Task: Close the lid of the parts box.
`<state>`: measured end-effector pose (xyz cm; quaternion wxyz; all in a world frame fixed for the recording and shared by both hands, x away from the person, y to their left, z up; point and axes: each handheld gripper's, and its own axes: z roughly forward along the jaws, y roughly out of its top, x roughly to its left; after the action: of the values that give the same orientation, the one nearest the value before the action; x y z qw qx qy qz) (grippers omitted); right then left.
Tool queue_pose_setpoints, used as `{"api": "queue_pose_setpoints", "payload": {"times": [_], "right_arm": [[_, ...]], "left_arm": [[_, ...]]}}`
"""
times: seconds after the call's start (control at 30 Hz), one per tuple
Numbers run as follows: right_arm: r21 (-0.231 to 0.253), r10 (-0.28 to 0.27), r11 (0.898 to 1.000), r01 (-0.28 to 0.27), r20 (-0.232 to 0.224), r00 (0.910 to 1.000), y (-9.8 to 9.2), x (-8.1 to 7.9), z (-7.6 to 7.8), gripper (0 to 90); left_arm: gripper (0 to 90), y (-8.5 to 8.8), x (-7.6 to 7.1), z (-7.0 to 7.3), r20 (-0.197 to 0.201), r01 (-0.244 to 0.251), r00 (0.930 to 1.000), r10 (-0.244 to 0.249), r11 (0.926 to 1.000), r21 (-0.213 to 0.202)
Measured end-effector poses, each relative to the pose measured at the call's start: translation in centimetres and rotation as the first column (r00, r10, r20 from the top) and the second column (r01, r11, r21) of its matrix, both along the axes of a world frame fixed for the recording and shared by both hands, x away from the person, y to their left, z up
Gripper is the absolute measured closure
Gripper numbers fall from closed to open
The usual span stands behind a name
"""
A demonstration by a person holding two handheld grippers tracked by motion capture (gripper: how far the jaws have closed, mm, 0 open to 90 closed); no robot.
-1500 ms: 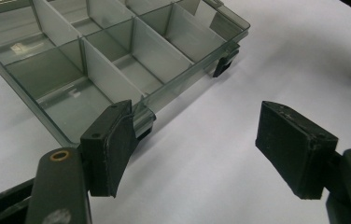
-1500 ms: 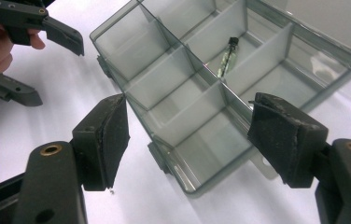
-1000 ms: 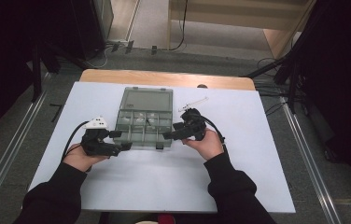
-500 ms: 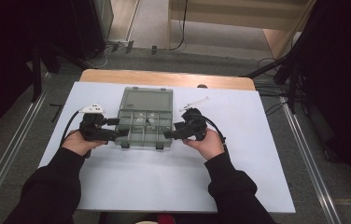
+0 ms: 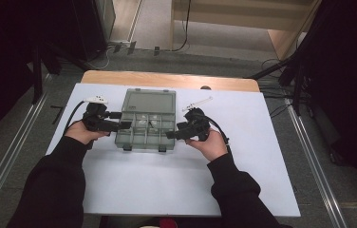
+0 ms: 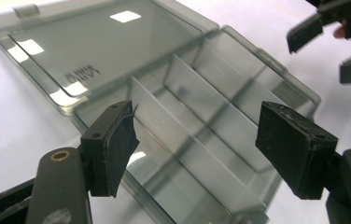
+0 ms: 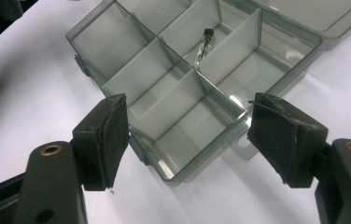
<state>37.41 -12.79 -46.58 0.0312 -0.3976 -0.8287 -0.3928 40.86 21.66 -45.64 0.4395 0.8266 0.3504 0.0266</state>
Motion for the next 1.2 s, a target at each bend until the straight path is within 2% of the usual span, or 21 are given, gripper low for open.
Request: {"api": "queue_pose_setpoints", "payload": {"times": [0.1, 0.17, 0.23, 0.27, 0.3, 0.37, 0.43, 0.57, 0.7, 0.83, 0.93, 1.07, 1.2], "right_arm": [[0.000, -0.004, 1.000, 0.004, 0.000, 1.0000, 0.1, 0.2, 0.1, 29.2], [0.002, -0.008, 1.000, 0.008, -0.003, 1.0000, 0.0, 0.4, 0.1, 29.3], [0.001, -0.009, 1.000, 0.009, -0.002, 1.0000, 0.0, 0.5, 0.0, 29.3], [-0.001, -0.009, 1.000, 0.009, -0.003, 1.0000, 0.0, 0.7, 0.0, 29.3], [-0.002, -0.010, 1.000, 0.010, -0.002, 0.9999, 0.0, 0.8, 0.0, 29.4], [-0.003, -0.015, 1.000, 0.015, 0.001, 0.9999, 0.0, 1.1, 0.1, 29.4], [0.005, -0.023, 1.000, 0.023, 0.003, 0.9997, -0.1, 1.4, 0.4, 29.3], [0.051, -0.029, 0.998, 0.029, 0.004, 0.9996, -0.2, 2.1, 0.7, 29.4], [0.035, -0.046, 0.998, 0.045, 0.034, 0.9984, -0.1, 2.8, 0.9, 29.3], [0.026, -0.058, 0.998, 0.058, 0.020, 0.9981, 0.0, 3.8, 0.8, 29.4], [0.047, -0.069, 0.996, 0.069, -0.001, 0.9976, -0.1, 4.6, 0.5, 30.0], [0.046, -0.095, 0.994, 0.095, 0.005, 0.9954, -0.1, 5.5, 0.3, 30.2], [0.013, -0.112, 0.994, 0.112, -0.003, 0.9937, 0.4, 6.3, 0.0, 30.1]], "left_arm": [[27.9, 0.0, 0.6, 0.0, -0.016, -0.013, 0.9998, 0.013, 0.9999, 0.004], [28.0, -0.1, 0.9, 0.1, -0.052, -0.026, 0.9983, 0.026, 0.9997, 0.000], [28.0, -0.3, 1.2, 0.1, -0.069, -0.023, 0.9974, 0.022, 0.9997, -0.013], [28.0, -0.3, 1.3, 0.1, -0.074, -0.028, 0.9968, 0.029, 0.9996, 0.002], [28.0, -0.4, 1.5, 0.1, -0.062, -0.037, 0.9973, 0.038, 0.9992, 0.018], [28.0, -0.4, 1.7, 0.0, -0.056, -0.051, 0.9971, 0.051, 0.9987, 0.006], [28.0, -0.3, 2.0, 0.0, -0.044, -0.063, 0.9970, 0.063, 0.9979, 0.014], [28.0, -0.4, 2.6, 0.1, -0.032, -0.075, 0.9966, 0.076, 0.9967, 0.031], [28.0, -0.4, 3.4, 0.1, -0.027, -0.091, 0.9955, 0.091, 0.9956, 0.024], [28.1, -0.2, 3.8, 0.2, -0.021, -0.109, 0.9938, 0.109, 0.9938, 0.026], [28.1, -0.3, 4.1, 0.5, 0.005, -0.115, 0.9934, 0.114, 0.9930, 0.030], [28.1, -0.4, 4.7, 0.4, 0.004, -0.132, 0.9912, 0.132, 0.9908, 0.027], [28.1, -0.4, 5.4, -0.1, 0.003, -0.157, 0.9876, 0.157, 0.9872, 0.030]]}}
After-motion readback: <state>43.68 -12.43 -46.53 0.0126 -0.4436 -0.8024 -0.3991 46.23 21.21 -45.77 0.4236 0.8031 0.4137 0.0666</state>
